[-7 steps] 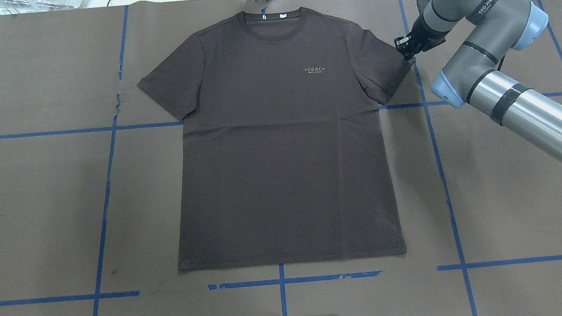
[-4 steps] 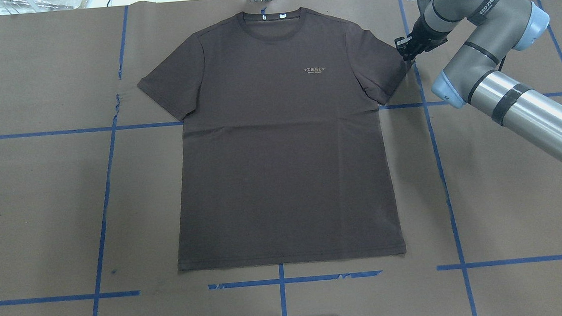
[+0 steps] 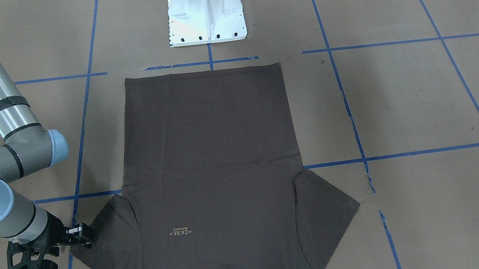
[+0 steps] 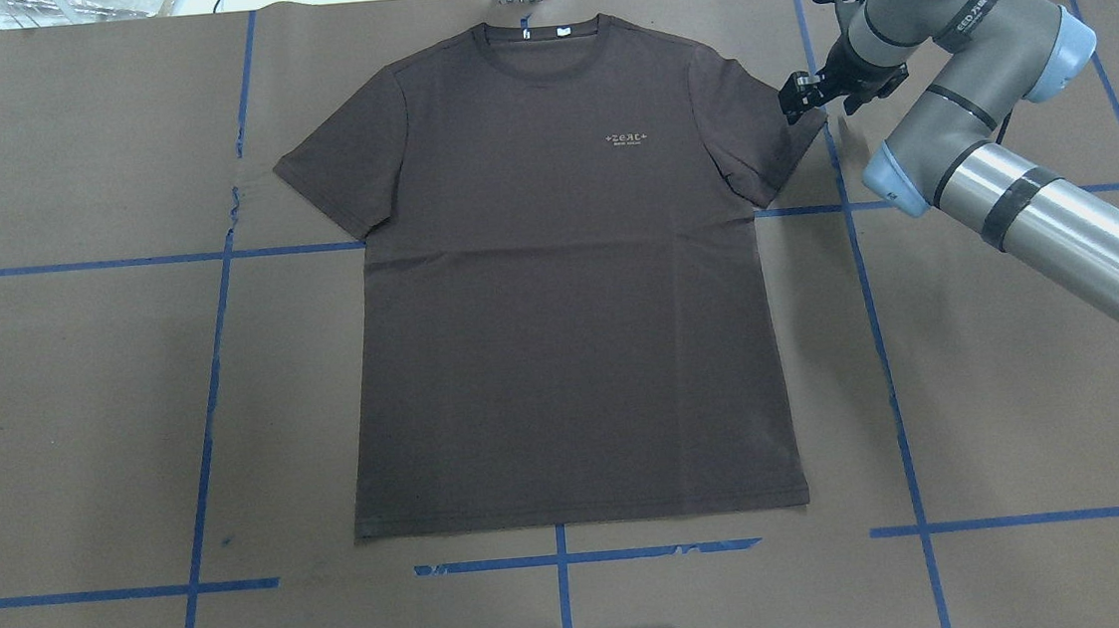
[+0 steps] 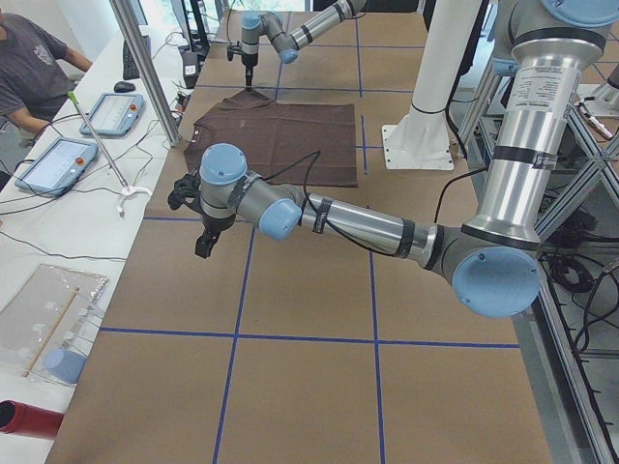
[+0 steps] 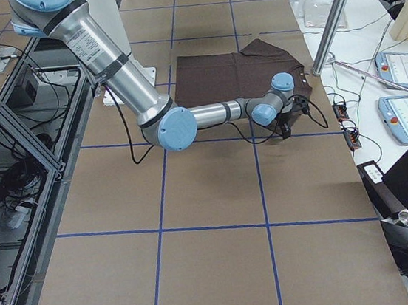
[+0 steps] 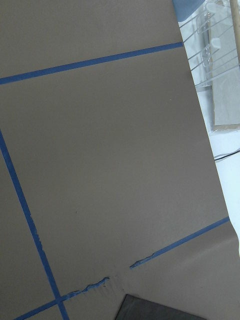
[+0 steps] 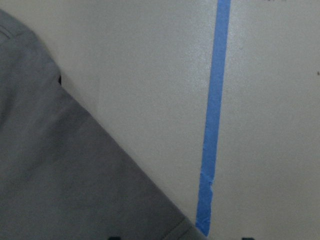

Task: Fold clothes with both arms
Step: 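Move the right gripper over the sleeve nearest it and grasp the sleeve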

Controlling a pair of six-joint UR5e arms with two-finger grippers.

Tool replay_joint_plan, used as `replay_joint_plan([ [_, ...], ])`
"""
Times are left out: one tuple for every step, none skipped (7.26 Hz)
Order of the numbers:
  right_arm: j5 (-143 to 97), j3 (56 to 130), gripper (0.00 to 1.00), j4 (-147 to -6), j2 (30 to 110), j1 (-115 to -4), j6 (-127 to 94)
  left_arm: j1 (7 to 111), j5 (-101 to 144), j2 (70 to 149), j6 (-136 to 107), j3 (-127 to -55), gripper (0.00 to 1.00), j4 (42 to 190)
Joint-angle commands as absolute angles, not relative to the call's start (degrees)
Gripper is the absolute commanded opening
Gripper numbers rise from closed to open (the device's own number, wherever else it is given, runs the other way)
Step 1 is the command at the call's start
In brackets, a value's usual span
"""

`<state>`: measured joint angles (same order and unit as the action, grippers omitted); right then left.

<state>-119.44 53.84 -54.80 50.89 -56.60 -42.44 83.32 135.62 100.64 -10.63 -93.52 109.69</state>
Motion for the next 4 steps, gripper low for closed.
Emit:
replay_joint_plan([
  [-119.4,53.5,1.00,-55.0,50.8,-56.5,-42.7,83.3,135.6,100.6,-10.6,-93.6,1.00,109.7],
  [-119.4,53.3,0.99,-55.0,50.8,-56.5,-42.7,83.3,135.6,100.6,-10.6,-93.6,1.00,109.7],
  [-119.4,53.0,0.99,-55.0,50.8,-56.4,-42.7,83.3,135.6,100.6,-10.6,-93.6,1.00,109.7],
  [-119.4,53.0,0.87,-54.9,50.8,-56.3,-42.8,83.3,135.6,100.6,-10.6,-93.7,1.00,109.7],
])
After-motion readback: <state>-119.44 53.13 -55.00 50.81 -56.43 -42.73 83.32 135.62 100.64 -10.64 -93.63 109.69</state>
